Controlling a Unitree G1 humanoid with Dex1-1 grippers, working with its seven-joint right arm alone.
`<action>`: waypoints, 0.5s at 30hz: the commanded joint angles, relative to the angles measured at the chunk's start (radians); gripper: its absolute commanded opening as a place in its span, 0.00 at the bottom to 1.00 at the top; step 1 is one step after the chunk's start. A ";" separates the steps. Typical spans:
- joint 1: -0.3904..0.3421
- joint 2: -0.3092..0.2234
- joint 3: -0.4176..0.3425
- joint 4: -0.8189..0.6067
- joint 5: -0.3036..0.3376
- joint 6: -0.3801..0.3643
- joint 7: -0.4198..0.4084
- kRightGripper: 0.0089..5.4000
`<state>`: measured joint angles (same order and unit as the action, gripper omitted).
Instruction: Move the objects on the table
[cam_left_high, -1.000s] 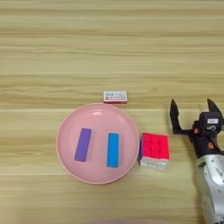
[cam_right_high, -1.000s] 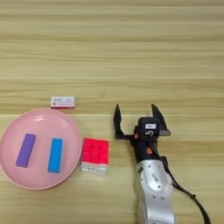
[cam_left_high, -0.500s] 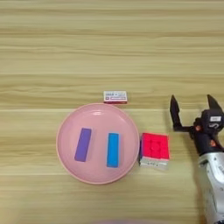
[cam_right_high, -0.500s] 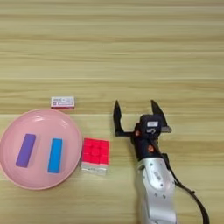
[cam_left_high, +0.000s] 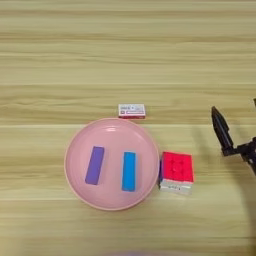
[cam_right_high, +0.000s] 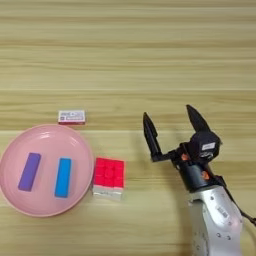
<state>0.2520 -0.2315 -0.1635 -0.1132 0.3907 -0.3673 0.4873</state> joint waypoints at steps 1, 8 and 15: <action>0.063 -0.038 0.010 -0.094 0.058 0.030 0.073 1.00; 0.141 -0.083 0.025 -0.116 0.175 0.063 0.292 1.00; 0.191 -0.103 0.087 -0.152 0.200 0.068 0.466 1.00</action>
<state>0.4520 -0.3099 -0.0881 -0.2311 0.6123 -0.2878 0.9437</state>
